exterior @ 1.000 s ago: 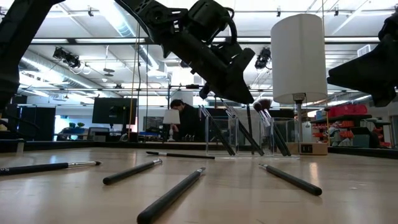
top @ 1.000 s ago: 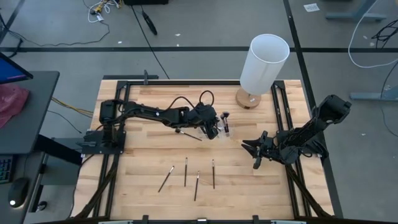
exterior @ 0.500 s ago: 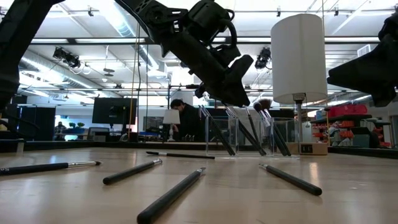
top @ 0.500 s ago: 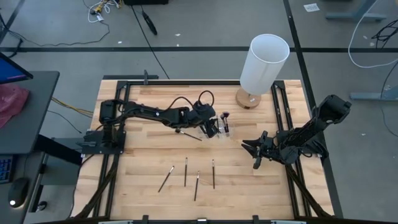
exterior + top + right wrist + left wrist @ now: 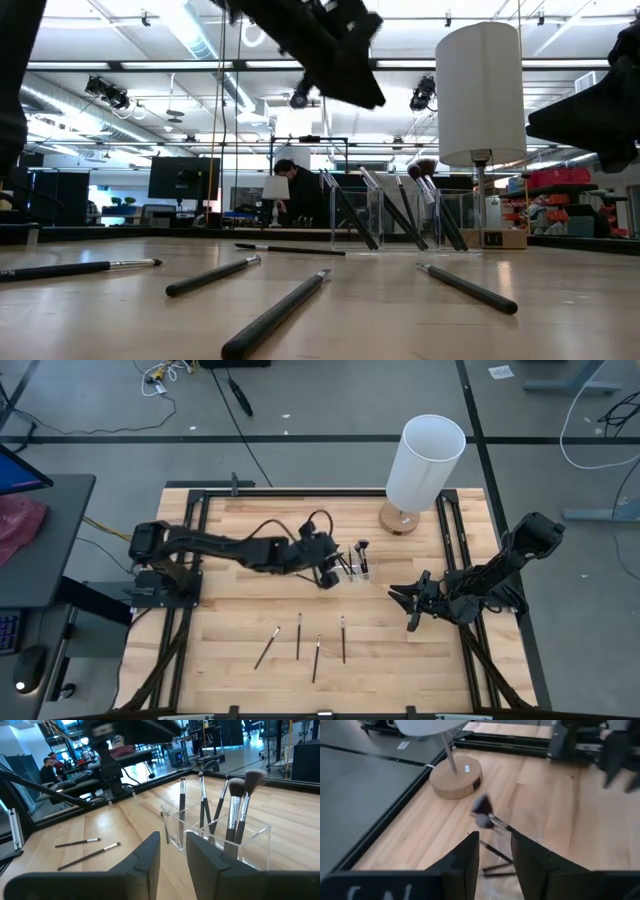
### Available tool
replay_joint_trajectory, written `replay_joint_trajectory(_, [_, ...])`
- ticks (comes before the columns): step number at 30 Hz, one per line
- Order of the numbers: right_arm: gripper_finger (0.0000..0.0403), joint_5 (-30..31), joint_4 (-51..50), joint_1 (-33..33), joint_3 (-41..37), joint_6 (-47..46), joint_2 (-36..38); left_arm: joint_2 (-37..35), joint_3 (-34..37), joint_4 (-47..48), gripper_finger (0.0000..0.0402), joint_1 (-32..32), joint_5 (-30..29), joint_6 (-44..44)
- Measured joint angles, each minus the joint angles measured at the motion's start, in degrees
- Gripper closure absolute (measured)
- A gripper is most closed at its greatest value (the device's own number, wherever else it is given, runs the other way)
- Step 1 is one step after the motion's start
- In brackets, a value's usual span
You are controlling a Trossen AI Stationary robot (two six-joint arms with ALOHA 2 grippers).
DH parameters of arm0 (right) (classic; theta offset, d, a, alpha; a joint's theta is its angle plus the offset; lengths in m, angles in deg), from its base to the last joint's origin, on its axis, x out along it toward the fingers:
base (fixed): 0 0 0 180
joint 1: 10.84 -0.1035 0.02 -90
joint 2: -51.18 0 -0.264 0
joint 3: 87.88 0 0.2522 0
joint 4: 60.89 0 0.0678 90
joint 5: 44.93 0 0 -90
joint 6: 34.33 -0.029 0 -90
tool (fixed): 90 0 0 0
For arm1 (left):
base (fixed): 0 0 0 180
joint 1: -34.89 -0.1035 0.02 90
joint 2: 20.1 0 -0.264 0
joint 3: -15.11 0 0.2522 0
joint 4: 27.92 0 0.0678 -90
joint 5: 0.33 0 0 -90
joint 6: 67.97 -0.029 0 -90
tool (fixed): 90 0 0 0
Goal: Pick & Place Makeup Supplies
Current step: Put the black makeup brush into the transparent organizer
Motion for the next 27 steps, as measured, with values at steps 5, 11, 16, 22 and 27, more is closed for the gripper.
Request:
replay_joint_trajectory(5, [0.0305,0.0,-0.7,0.0,0.0,-0.8,0.0,-2.1,0.0,11.5,0.0284,7.0,-9.2,1.9])
replay_joint_trajectory(11, [0.0305,-0.1,-1.0,0.0,0.0,-0.8,0.0,-2.7,0.0,27.7,0.0284,15.6,-19.0,14.2])
replay_joint_trajectory(16, [0.0305,-0.1,-2.3,0.0,0.0,-0.8,0.0,-2.7,0.0,42.5,0.0284,21.3,-23.4,32.2])
replay_joint_trajectory(22, [0.0305,-0.2,-3.9,0.0,0.0,-0.8,0.0,-2.7,0.0,64.2,0.0284,28.0,-24.8,63.0])
replay_joint_trajectory(27, [0.0305,-0.2,-4.8,0.0,0.0,-0.8,0.0,-2.7,0.0,68.2,0.0281,35.0,-24.4,77.6])
